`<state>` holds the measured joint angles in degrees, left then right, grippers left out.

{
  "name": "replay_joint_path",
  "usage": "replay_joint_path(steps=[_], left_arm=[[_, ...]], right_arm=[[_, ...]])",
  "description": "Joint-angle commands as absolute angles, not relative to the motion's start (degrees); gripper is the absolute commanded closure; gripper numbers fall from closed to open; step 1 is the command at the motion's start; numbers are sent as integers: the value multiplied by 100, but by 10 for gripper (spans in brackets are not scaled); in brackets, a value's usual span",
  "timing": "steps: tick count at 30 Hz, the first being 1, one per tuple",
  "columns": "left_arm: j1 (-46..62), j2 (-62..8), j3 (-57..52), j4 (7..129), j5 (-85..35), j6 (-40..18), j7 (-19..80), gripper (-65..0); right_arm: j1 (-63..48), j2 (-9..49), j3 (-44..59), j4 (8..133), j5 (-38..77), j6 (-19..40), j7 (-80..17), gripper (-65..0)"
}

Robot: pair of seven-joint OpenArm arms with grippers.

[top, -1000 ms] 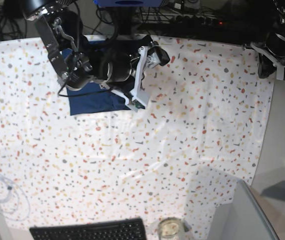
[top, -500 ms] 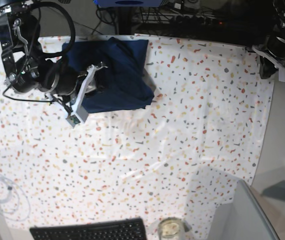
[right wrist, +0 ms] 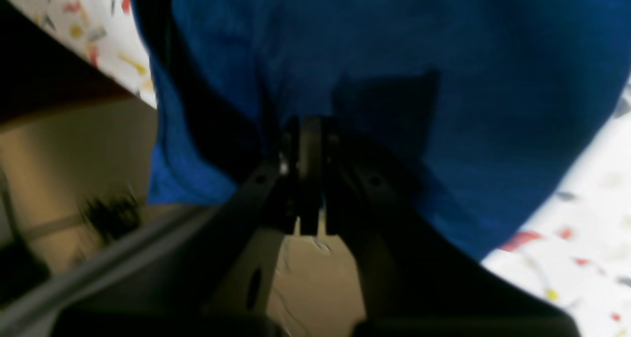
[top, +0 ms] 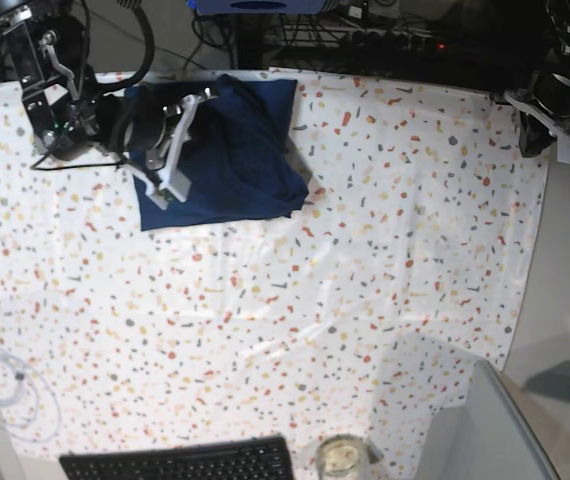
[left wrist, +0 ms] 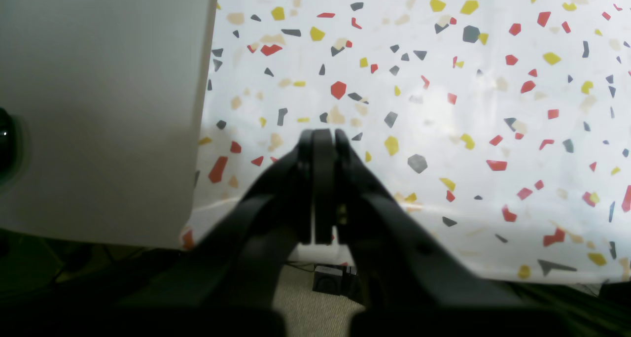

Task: Layout the t-shirt on the table in an organized manner, then fold the t-shirt properly
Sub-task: 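Release the shirt and pull both grippers back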

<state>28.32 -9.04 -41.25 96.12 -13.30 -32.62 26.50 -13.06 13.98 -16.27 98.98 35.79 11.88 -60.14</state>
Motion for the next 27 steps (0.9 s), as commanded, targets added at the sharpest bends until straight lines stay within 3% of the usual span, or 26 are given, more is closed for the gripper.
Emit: replay_joint_path(steps=[1, 10, 15, 19, 23, 27], left_arm=[[2774, -980, -4154, 9684, -1385, -3248, 2545, 0], [2695, -980, -3732, 9701, -1385, -3248, 2554, 0], [2695, -971, -3284, 9727, -1385, -3248, 2554, 0], [2756, -743, -2721, 9982, -1385, -3248, 2580, 0], [2756, -259, -2308, 10369, -1411, -3248, 3213, 0], [2607, -207, -1824, 10387, -2070, -3257, 3864, 0]], right_arm=[[-1253, 1376, -1833, 9982, 3697, 1200, -5956, -5], [-664, 1279, -3521, 9956, 3705, 1200, -5947, -5], [-593, 1244, -3521, 10053, 3714, 1200, -6079, -5], [-752, 1332, -2703, 10422, 3714, 1200, -6149, -5], [-936, 1411, -1288, 10484, 3714, 1218, -6141, -5], [-1015, 1420, -40, 10492, 3714, 1253, -6158, -5]])
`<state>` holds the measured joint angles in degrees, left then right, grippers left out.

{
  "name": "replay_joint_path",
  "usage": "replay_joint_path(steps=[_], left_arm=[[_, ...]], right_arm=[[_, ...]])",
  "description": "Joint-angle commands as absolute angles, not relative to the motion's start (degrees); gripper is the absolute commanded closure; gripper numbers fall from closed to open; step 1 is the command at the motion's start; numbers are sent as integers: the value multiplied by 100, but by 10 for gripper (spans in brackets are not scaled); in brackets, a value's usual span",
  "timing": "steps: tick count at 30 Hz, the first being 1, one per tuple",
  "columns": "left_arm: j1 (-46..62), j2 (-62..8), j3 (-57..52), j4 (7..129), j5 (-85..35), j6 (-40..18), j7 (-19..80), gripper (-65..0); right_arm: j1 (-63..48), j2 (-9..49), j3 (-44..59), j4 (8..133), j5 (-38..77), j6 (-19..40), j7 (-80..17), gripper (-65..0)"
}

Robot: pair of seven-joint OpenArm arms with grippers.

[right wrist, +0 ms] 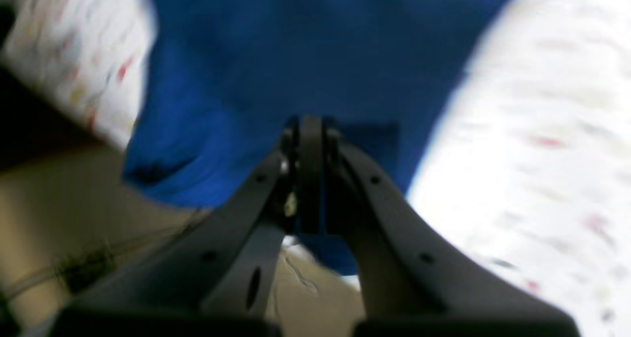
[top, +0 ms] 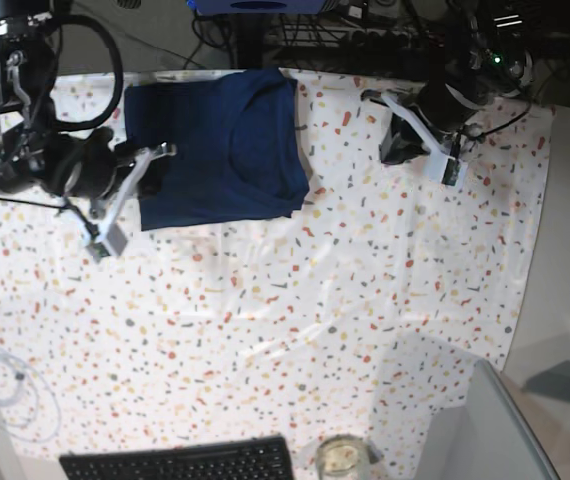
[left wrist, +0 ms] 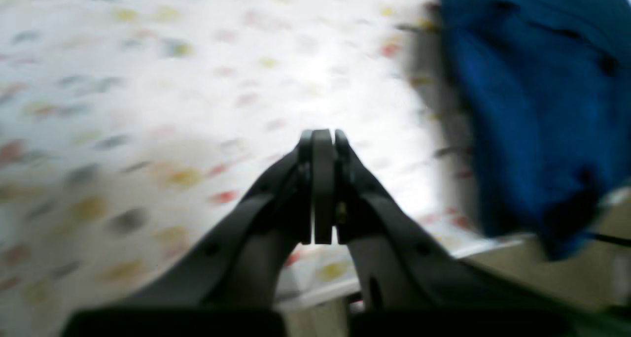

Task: Layout the t-shirt on the table in an organized manner, then fold the t-shirt properly
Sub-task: 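Release the shirt and pull both grippers back, then grasp the folded shirt's edge with the left gripper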

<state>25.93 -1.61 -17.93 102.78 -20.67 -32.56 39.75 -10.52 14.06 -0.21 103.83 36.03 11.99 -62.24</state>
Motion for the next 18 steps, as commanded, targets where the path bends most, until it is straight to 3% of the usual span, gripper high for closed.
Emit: replay_joint_path(steps=[1, 3, 6, 7, 8, 10, 18], left_arm=[[2598, -207, -1798, 10369, -2360, -3257, 3996, 0], [2598, -207, -1798, 10325, -2976, -3257, 4040, -30], [2571, -365, -1710, 9956, -3952, -3257, 4040, -377], [2545, -400, -1631, 9798, -4145, -3257, 4040, -466], [2457, -453, -1473, 9640, -4321, -3257, 4040, -548], [2264, -576, -1121, 9323, -4409, -3257, 4031, -650], [1613, -602, -136, 8295, -4391, -3319, 4022, -650]], right_arm=[[-1024, 1490, 233, 10492, 3714, 1262, -6167, -5], [-1042, 1657, 470, 10492, 3714, 1262, -6141, -5], [-1051, 1798, 646, 10466, 3714, 1262, -6141, -5], [-1051, 1798, 681, 10457, 3714, 1262, -6141, -5], [-1068, 1798, 743, 10457, 3714, 1262, -6141, -5], [-1130, 1798, 875, 10457, 3714, 1262, -6141, -3], [-1165, 1798, 936, 10457, 3714, 1270, -6141, -2]])
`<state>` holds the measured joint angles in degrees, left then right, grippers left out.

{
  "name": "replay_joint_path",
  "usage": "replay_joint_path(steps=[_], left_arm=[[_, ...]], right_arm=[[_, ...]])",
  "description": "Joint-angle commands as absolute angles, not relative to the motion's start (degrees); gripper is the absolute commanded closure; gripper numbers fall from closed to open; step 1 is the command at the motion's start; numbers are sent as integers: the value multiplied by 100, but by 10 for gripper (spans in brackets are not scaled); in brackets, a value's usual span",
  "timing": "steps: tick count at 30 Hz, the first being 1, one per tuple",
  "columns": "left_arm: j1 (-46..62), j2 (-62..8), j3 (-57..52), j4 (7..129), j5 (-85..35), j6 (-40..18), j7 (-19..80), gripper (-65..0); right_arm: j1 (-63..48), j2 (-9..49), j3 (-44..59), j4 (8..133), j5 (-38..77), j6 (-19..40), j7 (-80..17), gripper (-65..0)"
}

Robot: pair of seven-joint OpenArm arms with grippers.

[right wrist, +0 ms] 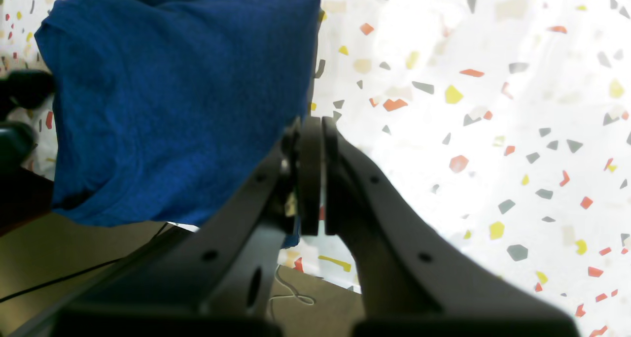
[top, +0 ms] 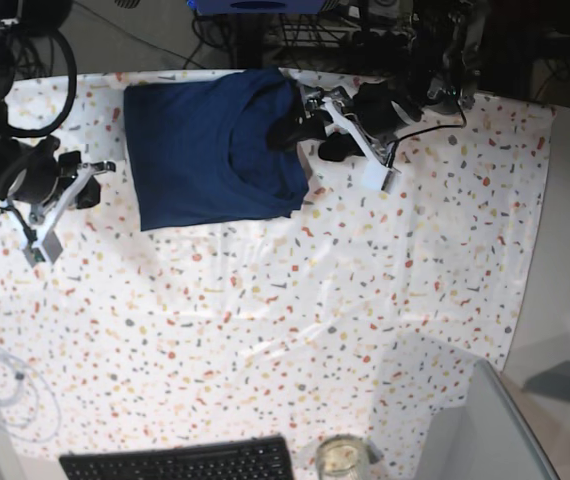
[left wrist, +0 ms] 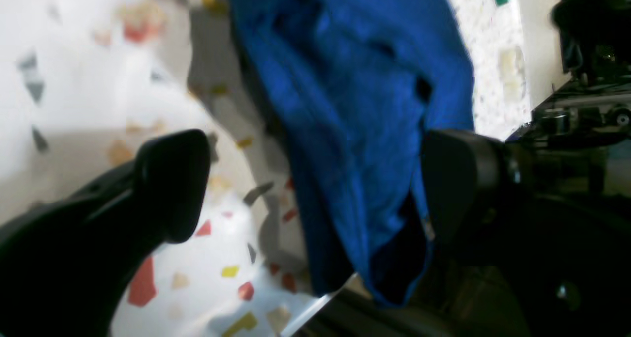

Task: Layout the t-shirt on the table in an organized manner, then fold the t-shirt properly
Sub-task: 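Grasp the folded shirt's edge with the left gripper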

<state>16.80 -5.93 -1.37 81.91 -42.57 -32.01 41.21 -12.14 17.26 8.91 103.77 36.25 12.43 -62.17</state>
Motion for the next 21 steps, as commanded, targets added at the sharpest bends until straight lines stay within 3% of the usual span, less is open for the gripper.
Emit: replay_joint_path(steps=[1, 7, 15, 21], left_arm=[[1560, -593, -66, 8233, -4391, -3451, 4013, -650], [1279, -497, 22, 7521, -4391, -3864, 4013, -650], [1165, -391, 22, 7354, -4171, -3873, 4013, -431], [963, -180, 22, 6949, -3705, -3890, 4013, -413]], right_arm=[[-1165, 1798, 945, 10457, 3714, 1270, -6141, -2], [-1165, 1798, 954, 10457, 3714, 1270, -6141, -2], [-1147, 1798, 963, 10457, 3714, 1270, -6132, -2], [-1121, 1798, 998, 10457, 3714, 1270, -6132, -2]])
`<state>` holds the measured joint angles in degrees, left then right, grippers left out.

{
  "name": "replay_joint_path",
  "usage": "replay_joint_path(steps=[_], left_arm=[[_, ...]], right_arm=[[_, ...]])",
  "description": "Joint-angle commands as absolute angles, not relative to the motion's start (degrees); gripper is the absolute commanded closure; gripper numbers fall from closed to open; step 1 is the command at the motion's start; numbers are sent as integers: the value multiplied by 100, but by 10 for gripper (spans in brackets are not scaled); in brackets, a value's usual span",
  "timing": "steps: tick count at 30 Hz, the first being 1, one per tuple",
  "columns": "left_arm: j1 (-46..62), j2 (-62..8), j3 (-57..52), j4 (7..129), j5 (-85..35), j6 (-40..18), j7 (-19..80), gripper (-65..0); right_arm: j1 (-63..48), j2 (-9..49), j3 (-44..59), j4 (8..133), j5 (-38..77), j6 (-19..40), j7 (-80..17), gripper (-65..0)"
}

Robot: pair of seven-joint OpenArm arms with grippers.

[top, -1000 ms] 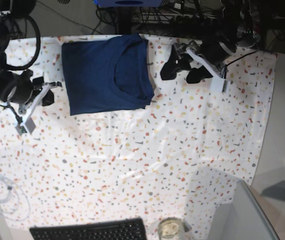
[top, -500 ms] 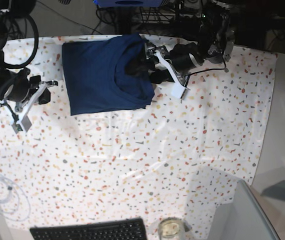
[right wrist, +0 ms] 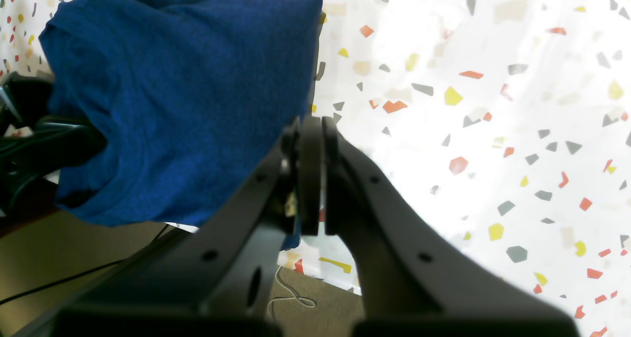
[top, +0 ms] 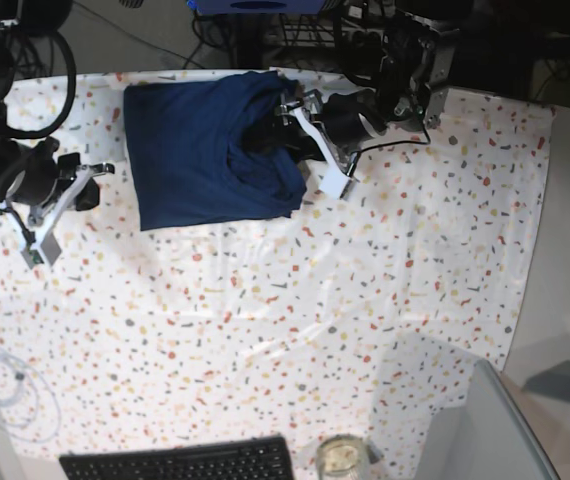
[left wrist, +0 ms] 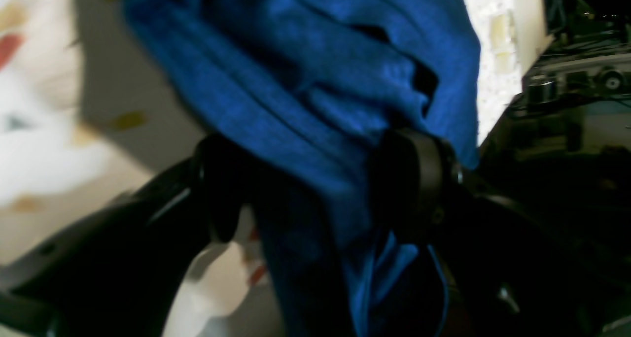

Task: Layout the t-shirt on the table in an organized manner, then fold the t-shirt properly
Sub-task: 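Grasp the folded shirt's edge with the left gripper, then drag and square the folded shirt with the left gripper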

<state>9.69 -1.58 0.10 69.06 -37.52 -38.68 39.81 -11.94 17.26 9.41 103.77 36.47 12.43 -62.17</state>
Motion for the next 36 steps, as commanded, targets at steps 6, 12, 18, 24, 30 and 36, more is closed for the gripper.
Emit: replay_joint_path(steps=[6, 12, 18, 24, 30, 36], left_arm=[[769, -171, 31, 6659, -3697, -3890, 4013, -372], [602, -171, 453, 6589, -3697, -3890, 4013, 0], [338, -198, 681, 6589, -3697, -3864, 4031, 0], [-224, -787, 1552, 6589, -3697, -3855, 4066, 0], [-1385, -1446, 3275, 6589, -3688, -3855, 4567, 0], [-2712, -1727, 4857, 6466, -3688, -3855, 4681, 0]], right_arm=[[-1156, 1798, 1481, 10448, 3714, 1508, -6132, -2], [-1156, 1763, 2053, 10167, 3714, 2220, -6132, -2], [-1147, 1763, 2501, 9701, 3714, 2396, -6132, 0], [-1156, 1763, 2563, 9684, 3714, 2404, -6132, 0], [-1147, 1763, 2563, 9684, 3714, 2404, -6132, 0], [-1165, 1763, 2563, 9666, 3705, 2396, -6132, 0]])
